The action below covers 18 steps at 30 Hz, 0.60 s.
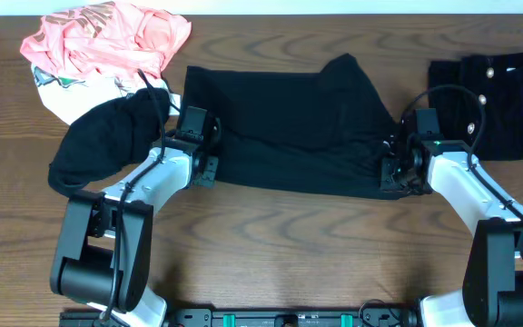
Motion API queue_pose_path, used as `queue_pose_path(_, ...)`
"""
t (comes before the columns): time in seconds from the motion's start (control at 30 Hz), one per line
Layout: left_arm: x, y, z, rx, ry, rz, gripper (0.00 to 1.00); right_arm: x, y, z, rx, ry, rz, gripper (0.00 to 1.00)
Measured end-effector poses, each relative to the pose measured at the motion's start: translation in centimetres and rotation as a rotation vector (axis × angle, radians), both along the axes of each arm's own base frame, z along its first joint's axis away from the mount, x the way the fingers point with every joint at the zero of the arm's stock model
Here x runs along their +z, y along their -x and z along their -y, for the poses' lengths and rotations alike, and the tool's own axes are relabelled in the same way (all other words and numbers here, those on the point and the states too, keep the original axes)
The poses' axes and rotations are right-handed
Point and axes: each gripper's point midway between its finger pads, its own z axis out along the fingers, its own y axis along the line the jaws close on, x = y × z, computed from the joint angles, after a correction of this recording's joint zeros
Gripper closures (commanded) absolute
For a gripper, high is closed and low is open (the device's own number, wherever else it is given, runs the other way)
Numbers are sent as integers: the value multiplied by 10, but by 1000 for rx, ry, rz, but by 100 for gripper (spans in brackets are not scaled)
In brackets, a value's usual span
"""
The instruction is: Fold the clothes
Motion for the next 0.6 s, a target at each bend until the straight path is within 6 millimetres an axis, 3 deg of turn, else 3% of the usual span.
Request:
queue_pose_path(0.17, 1, 13, -4, 10, -12, -45, 94, 9, 3, -3, 10, -15, -35, 42)
queue_pose_path(0.3, 5, 27, -9, 16, -21, -80, 94, 36, -15, -6, 11, -34, -7, 41)
queue_pose_path(0.6, 46, 31, -10, 19, 5, -2, 94, 94, -49, -16, 29, -60, 85, 36)
